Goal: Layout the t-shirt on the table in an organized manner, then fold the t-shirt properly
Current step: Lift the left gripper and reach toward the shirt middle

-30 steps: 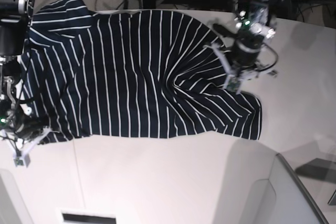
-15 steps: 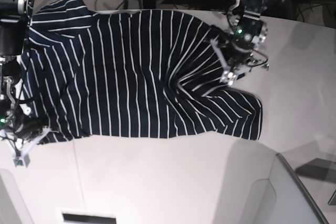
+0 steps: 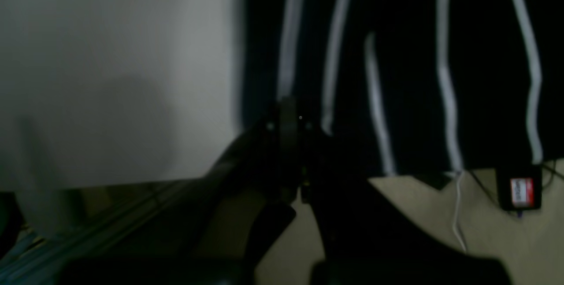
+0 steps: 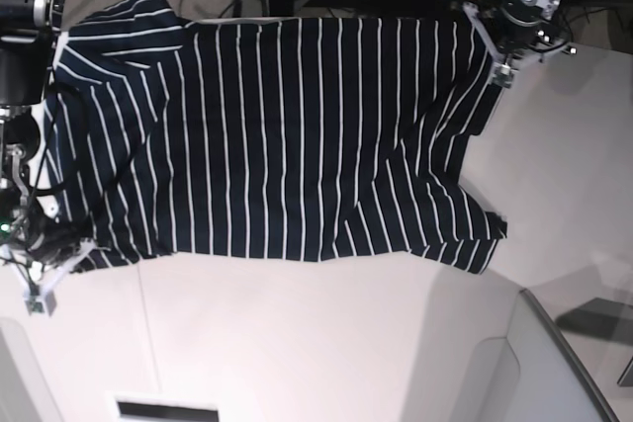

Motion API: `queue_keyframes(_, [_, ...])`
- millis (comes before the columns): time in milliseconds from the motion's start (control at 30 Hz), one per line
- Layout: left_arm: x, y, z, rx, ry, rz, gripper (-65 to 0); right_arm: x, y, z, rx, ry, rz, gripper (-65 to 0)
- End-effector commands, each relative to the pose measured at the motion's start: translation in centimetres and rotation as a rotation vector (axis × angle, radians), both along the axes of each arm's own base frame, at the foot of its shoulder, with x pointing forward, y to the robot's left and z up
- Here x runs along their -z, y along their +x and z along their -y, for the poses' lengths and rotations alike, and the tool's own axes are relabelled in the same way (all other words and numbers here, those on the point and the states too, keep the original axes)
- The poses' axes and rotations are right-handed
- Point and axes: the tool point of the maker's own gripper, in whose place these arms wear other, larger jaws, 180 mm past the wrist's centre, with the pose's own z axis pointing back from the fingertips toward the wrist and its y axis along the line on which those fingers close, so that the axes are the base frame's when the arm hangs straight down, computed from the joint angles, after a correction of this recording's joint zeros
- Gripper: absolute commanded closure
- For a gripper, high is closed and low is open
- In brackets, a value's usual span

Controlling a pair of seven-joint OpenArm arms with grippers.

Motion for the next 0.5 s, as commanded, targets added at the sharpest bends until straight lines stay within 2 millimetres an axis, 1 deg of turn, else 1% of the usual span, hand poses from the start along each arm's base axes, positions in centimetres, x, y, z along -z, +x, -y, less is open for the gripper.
queue_keyframes(0, [-1.5, 0.9, -0.8, 0.002, 0.028, 0.051, 0.0, -2.2, 1.5, 0.6, 0.002, -0.013, 0.069, 0.0])
queue_keyframes(100, [-3.6, 2.6, -0.9, 0.006, 0.043, 0.119, 0.0, -2.2, 1.5, 0.6, 0.002, -0.012, 0.067, 0.0])
queue_keyframes(167, [-5.8, 5.1, 0.2, 0.032, 0.039, 0.204, 0.0, -2.2, 1.5, 0.6, 0.0, -0.012, 0.067, 0.0])
queue_keyframes(200, [-6.4, 5.8, 0.9, 0.036, 0.026, 0.23, 0.0, -2.2, 1.5, 0.5, -0.001, -0.012, 0.067, 0.0])
queue_keyframes(233, [-6.7, 6.8, 2.3, 0.043, 0.001, 0.245, 0.0, -2.2, 1.5, 0.5, -0.003, -0.012, 0.067, 0.0])
queue_keyframes(300, [-6.6, 9.4, 6.8, 0.102, -0.069, 0.241, 0.0, -2.2, 1.5, 0.5, -0.003, -0.012, 0.067, 0.0])
queue_keyframes(333, [-6.4, 10.4, 9.6, 0.153, -0.106, 0.231, 0.0, -2.2, 1.5, 0.5, -0.003, -0.012, 0.065, 0.0])
queue_keyframes(367, [-6.3, 11.2, 12.6, 0.205, -0.151, 0.225, 0.0, -2.2, 1.5, 0.5, -0.003, -0.012, 0.065, 0.0])
queue_keyframes(433, [-6.7, 12.7, 19.5, 0.323, -0.26, 0.224, 0.0, -2.1, 1.4, 0.5, -0.003, -0.012, 0.064, 0.0])
queue_keyframes(467, [-7.0, 13.4, 22.2, 0.369, -0.302, 0.226, 0.0, -2.1, 1.4, 0.5, -0.003, -0.012, 0.064, 0.0])
